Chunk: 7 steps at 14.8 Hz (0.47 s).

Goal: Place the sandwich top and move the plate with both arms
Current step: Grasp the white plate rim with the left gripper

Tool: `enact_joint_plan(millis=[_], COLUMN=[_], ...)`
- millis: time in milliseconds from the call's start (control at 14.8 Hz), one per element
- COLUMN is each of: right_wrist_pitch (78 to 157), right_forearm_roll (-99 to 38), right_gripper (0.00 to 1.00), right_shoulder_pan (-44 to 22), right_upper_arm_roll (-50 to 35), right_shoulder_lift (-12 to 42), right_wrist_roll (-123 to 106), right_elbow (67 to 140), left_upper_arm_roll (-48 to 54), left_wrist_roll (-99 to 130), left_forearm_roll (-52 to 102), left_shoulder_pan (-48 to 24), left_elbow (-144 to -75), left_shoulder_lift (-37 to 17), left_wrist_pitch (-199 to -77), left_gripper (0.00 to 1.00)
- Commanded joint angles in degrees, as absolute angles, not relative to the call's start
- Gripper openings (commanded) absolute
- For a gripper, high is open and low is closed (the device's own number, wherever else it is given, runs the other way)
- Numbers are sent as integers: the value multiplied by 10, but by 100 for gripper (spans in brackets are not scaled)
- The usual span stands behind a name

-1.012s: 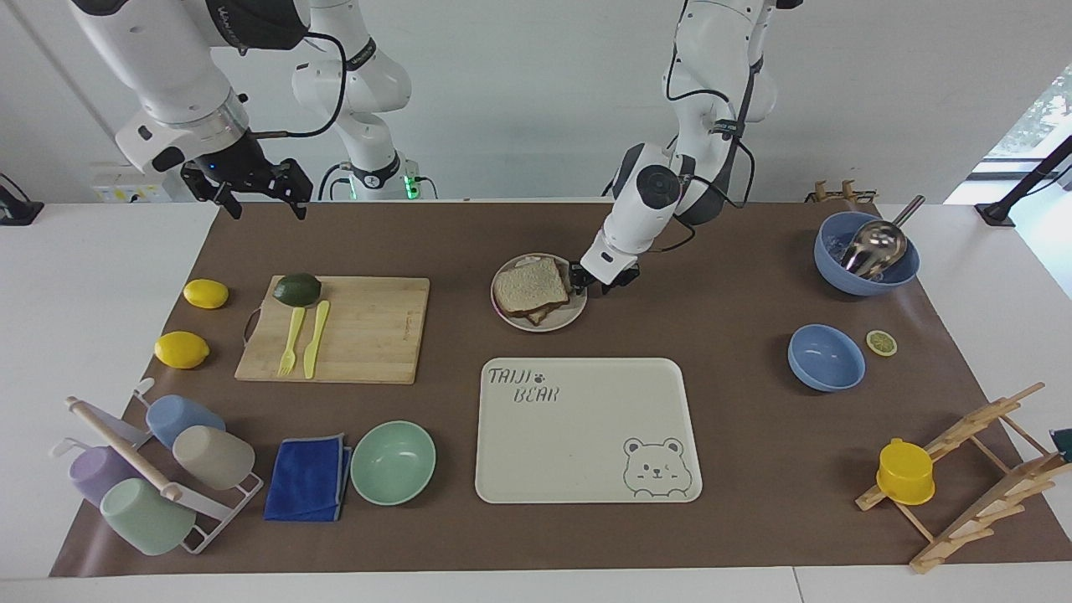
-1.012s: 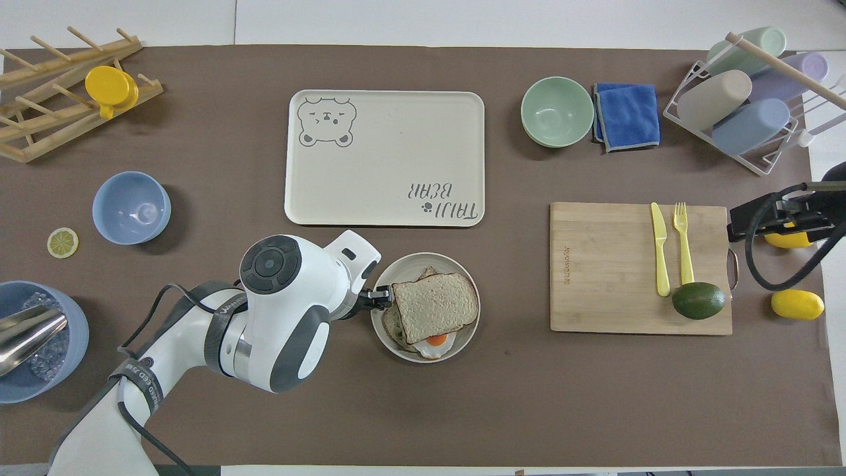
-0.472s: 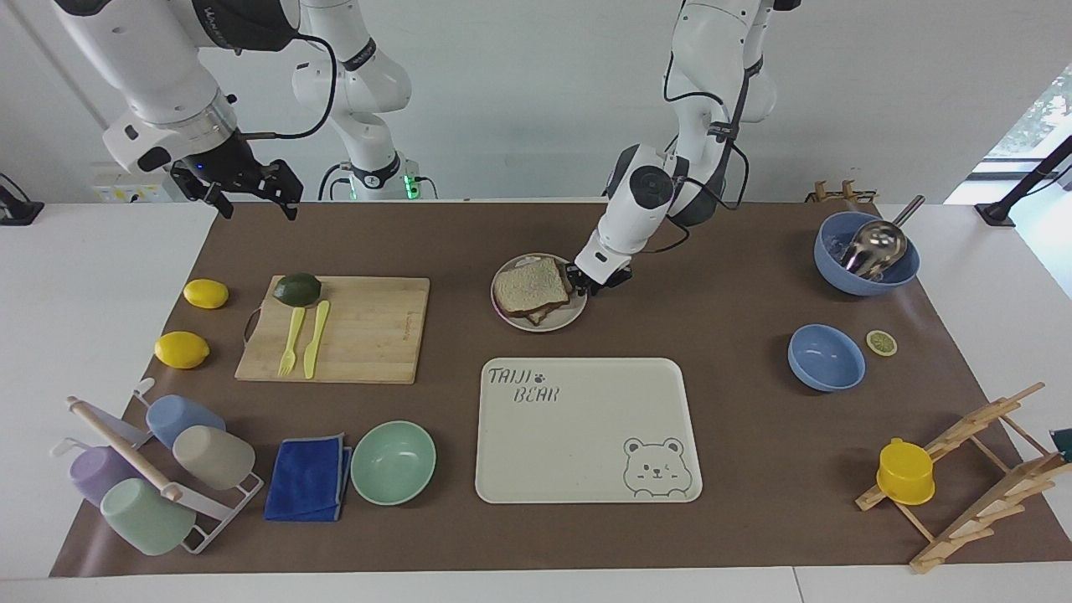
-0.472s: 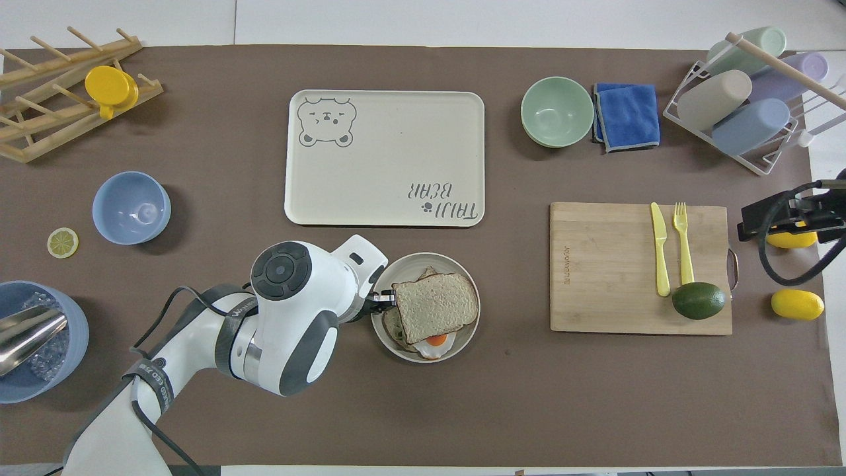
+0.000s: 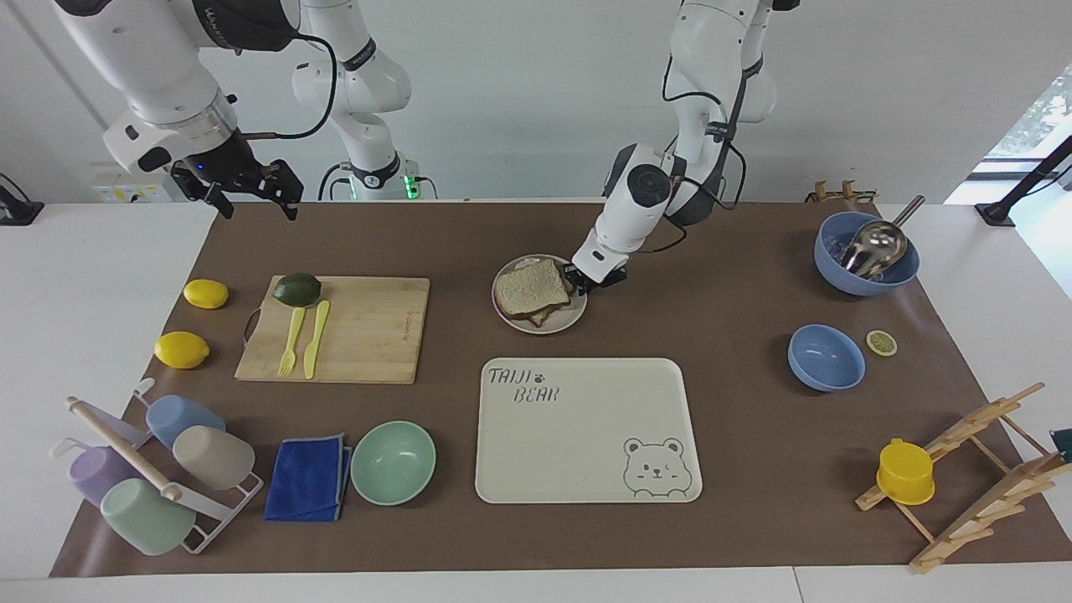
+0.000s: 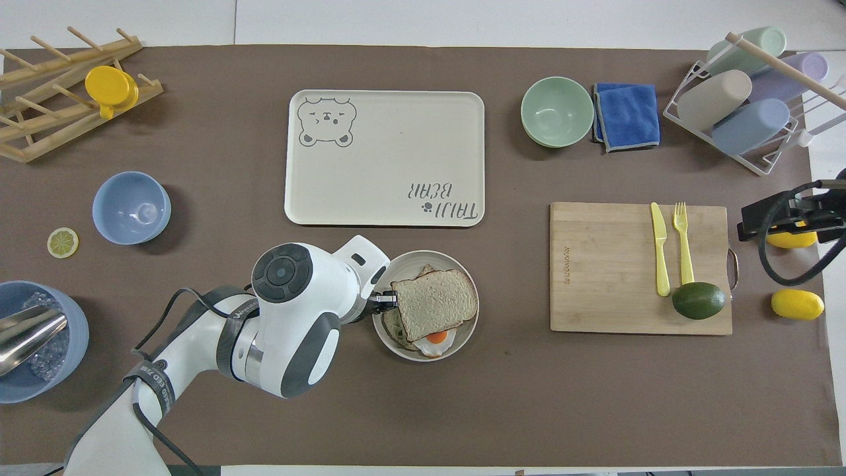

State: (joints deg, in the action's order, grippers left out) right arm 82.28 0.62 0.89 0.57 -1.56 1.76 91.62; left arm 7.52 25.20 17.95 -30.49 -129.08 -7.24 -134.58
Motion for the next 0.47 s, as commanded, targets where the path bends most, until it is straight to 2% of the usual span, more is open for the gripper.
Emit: enact_joint_plan(millis=[0,405], right_wrist_pitch=[824,824], right_forearm_roll=[-7,-7], right_gripper=[100,100], right_shoulder_pan=[13,13], right_upper_arm_roll=[6,6], right_shoulder_lift=[-18,-18], right_wrist_roll=[6,6], right_elbow=[919,920], left_upper_arm_roll=[69,69], left_wrist_roll=[251,204], left_forearm_roll=[185,209], left_shoulder_pan=[-302,-259], left_elbow=[-1296,-1244], left_shoulder_lift=[-76,-67], left_wrist_pitch=[-1347,-1267], left_gripper=[0,0])
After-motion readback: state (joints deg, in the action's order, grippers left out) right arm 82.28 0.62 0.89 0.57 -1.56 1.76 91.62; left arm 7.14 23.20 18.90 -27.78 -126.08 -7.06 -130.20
